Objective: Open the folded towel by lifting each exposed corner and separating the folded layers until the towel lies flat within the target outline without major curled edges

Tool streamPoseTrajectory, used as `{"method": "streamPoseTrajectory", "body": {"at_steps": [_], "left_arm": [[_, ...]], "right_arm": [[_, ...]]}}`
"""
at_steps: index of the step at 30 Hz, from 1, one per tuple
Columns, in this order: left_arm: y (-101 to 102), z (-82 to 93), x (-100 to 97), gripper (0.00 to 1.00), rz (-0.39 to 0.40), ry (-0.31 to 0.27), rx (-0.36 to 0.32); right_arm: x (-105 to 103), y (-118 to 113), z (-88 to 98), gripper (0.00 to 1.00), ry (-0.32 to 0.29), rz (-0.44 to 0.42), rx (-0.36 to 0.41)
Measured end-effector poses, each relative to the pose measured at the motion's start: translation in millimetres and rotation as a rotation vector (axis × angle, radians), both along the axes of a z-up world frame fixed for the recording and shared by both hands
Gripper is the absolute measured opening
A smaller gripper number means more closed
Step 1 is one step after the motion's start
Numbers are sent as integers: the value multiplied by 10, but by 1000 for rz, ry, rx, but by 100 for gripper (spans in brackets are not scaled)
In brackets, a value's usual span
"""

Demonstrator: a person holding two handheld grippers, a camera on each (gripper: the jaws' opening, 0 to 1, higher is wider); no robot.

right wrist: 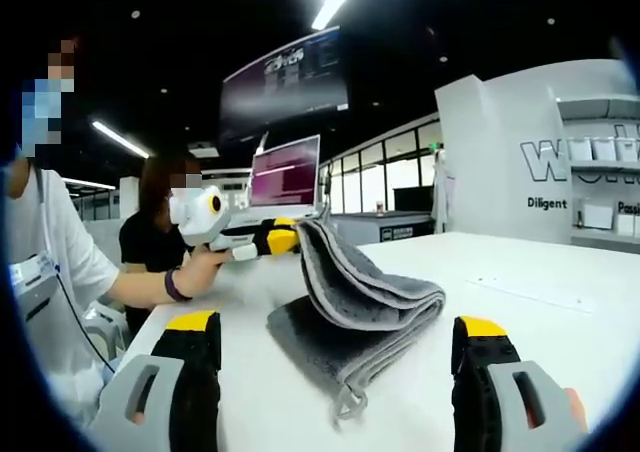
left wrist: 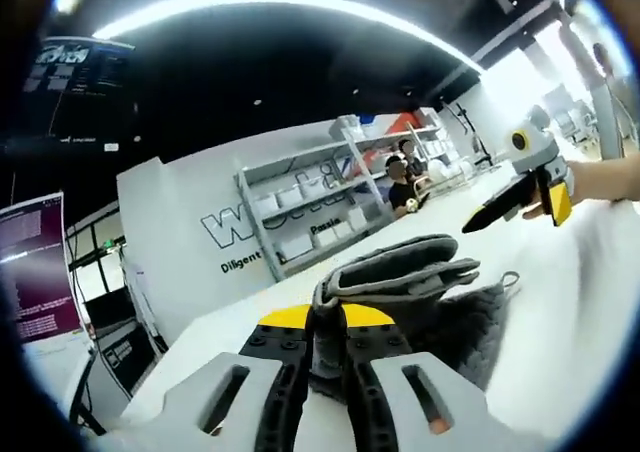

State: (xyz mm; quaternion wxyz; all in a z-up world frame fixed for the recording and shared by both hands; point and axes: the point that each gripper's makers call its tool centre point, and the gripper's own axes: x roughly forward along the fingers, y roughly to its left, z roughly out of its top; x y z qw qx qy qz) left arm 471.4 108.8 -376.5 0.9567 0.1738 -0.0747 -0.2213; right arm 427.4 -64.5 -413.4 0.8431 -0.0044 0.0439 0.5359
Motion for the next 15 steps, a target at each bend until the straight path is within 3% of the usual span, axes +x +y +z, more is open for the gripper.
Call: {"method": "streamPoseTrajectory", "body": {"at_steps": [15], "left_arm": [[179,-148,126,9,-12,170,-235]], "right_arm": [[6,18,-39,98,7,5,-15]]}}
